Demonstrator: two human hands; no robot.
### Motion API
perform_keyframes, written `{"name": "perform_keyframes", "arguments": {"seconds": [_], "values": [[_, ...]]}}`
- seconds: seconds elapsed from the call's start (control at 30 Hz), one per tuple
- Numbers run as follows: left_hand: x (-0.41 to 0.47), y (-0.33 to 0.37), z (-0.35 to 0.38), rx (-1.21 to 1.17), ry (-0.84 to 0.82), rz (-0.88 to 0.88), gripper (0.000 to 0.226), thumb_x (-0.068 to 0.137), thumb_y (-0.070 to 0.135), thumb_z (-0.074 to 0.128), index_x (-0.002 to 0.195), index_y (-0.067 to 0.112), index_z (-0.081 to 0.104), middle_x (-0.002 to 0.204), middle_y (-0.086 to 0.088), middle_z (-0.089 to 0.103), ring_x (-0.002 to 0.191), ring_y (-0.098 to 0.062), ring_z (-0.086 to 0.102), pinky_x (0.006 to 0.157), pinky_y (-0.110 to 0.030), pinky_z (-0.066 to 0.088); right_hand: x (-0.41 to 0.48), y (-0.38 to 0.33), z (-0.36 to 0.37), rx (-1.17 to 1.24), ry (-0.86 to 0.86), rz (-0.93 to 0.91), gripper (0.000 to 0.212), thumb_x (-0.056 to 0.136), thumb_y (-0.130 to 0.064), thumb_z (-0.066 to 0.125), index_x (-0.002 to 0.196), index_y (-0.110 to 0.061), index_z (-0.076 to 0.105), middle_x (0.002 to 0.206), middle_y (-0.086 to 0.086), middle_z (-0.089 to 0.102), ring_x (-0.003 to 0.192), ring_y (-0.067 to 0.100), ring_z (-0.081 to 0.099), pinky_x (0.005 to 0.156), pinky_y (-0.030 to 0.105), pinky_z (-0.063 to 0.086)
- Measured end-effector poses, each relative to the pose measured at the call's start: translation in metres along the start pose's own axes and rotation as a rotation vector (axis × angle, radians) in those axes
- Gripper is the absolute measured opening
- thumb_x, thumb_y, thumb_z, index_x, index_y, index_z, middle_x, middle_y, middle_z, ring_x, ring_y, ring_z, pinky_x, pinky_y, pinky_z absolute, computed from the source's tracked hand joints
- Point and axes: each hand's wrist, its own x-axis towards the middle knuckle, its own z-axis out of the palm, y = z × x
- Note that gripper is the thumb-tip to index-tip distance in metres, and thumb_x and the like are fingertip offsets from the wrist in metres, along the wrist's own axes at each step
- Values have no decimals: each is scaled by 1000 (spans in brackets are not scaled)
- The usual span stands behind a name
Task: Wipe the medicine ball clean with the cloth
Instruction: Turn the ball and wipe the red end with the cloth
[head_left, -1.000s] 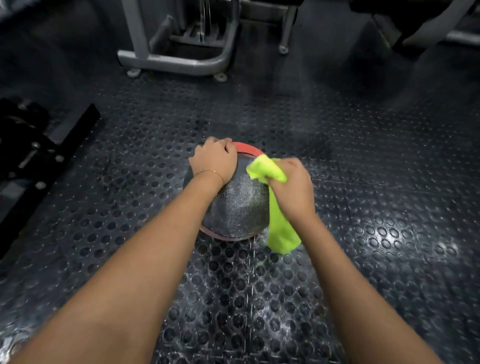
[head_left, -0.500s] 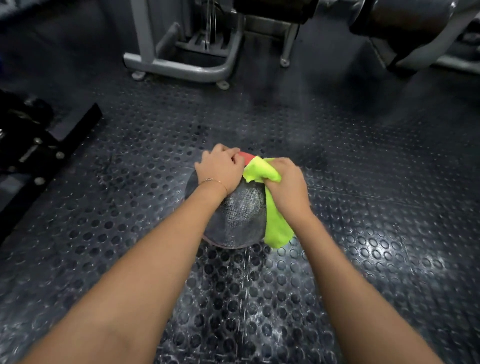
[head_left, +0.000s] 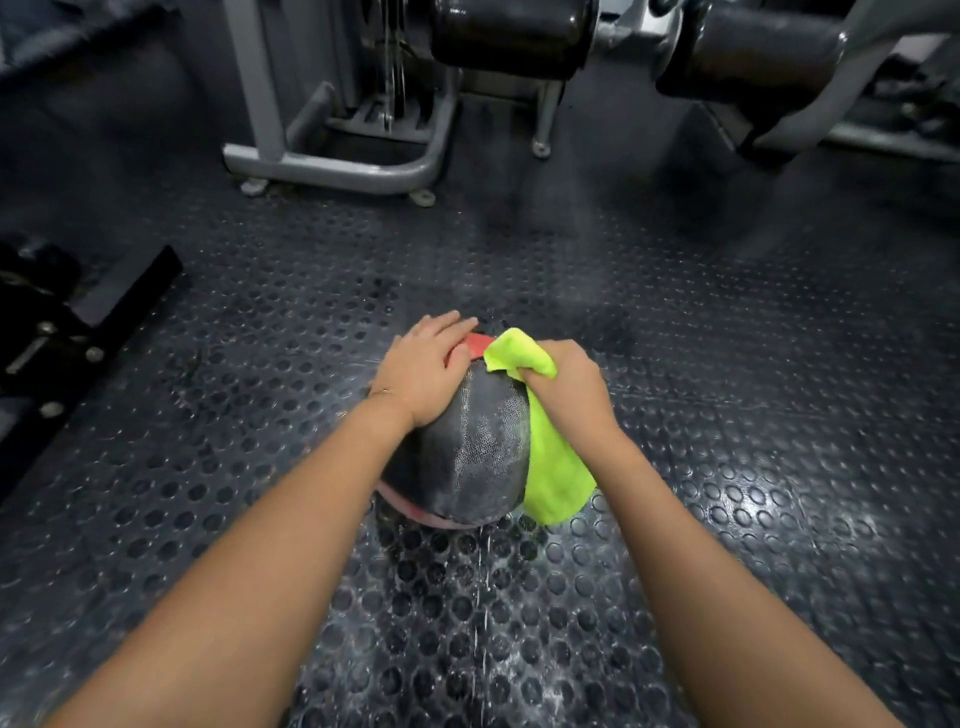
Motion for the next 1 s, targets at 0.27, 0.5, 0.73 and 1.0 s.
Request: {"name": "perform_keyframes", "arguments": {"seconds": [0.27,0.5,0.73,1.0], "values": [[7,-7,-3,-101,-10,-52,36,99,28,35,129,28,55,140,7,49,131,-16,42,109,-29,31,-17,2,-5,80,27,-70,15,81,-22,67,93,-14,69,96,5,56,93,23,57,73,28,36],[9,-8,-1,-133,41,-161,36,97,32,35,126,34,57,138,11,51,129,-17,44,108,-34,36,-49,6,9,-5,75,-167,27,80,-12,61,106,-19,66,110,1,58,101,22,53,80,30,39],[4,4,5,-80,102,-232,38,96,32,34,127,33,56,140,9,49,129,-21,43,107,-37,36,-57,-1,22,76,189,-19,22,80,-14,58,100,-15,67,107,5,58,97,26,54,78,32,40],[-10,-1,7,-99,152,-208,38,97,29,34,129,28,55,141,4,49,129,-24,43,110,-38,33,-39,6,20,181,260,190,9,83,-20,61,82,-13,67,93,11,61,89,30,57,68,31,36]]}}
